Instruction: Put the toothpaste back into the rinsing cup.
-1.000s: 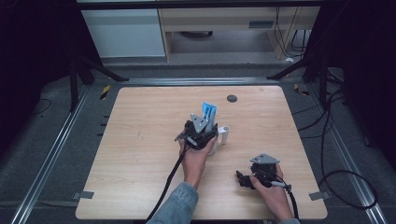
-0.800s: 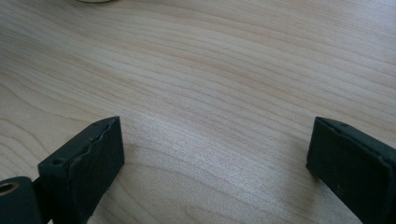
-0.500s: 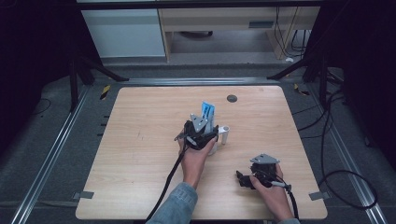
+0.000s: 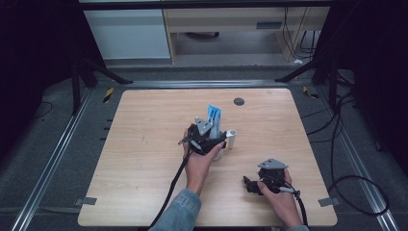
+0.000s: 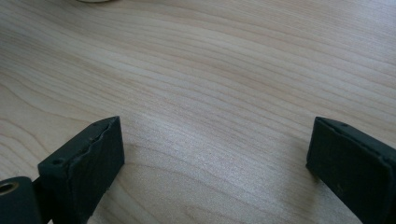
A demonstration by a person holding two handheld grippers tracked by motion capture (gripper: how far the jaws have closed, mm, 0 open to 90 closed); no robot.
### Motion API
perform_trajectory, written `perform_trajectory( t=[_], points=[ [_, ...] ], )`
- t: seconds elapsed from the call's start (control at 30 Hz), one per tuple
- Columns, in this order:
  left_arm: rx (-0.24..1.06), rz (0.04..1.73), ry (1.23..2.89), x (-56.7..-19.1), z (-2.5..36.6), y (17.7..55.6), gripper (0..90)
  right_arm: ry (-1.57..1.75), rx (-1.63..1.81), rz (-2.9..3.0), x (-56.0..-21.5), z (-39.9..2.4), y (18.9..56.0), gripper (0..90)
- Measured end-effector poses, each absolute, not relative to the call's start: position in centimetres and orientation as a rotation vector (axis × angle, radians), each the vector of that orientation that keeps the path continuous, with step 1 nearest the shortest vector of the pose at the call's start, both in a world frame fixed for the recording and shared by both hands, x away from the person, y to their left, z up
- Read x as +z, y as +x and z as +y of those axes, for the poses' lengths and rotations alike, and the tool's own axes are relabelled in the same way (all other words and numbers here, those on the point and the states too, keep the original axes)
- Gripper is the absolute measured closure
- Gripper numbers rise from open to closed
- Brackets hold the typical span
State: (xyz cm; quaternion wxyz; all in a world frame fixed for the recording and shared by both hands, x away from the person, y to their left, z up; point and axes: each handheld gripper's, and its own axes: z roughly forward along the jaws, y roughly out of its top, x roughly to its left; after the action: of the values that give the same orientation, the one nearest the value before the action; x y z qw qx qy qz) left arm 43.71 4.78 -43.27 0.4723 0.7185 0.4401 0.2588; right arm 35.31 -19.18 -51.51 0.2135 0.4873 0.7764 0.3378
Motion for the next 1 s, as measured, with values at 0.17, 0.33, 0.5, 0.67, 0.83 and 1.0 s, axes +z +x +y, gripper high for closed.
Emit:
perform_trajectory(
  t=[0.17, 0.33, 0.5, 0.67, 0.83, 1.0],
  points=[
    [0.635, 1.065, 1.768, -43.0, 5.0, 43.5, 10.3, 1.351, 0.936, 2.155, -51.5, -19.2, 35.3, 4.3],
    [0.629, 1.059, 1.787, -42.7, 5.1, 43.4, 8.9, 1.352, 0.937, 2.155, -51.5, -19.2, 35.3, 4.2],
    [0.628, 1.039, 1.805, -42.6, 5.3, 43.2, 8.4, 1.351, 0.939, 2.157, -51.5, -19.2, 35.3, 4.2],
    [0.629, 1.018, 1.819, -42.4, 5.5, 42.8, 8.0, 1.345, 0.938, 2.158, -51.5, -19.2, 35.3, 4.2],
    [0.655, 0.978, 1.867, -42.5, 5.4, 42.3, 8.1, 1.345, 0.938, 2.159, -51.5, -19.2, 35.3, 4.2],
    [0.652, 0.959, 1.880, -42.4, 5.4, 41.8, 7.9, 1.344, 0.940, 2.160, -51.5, -19.2, 35.3, 4.1]
  ],
)
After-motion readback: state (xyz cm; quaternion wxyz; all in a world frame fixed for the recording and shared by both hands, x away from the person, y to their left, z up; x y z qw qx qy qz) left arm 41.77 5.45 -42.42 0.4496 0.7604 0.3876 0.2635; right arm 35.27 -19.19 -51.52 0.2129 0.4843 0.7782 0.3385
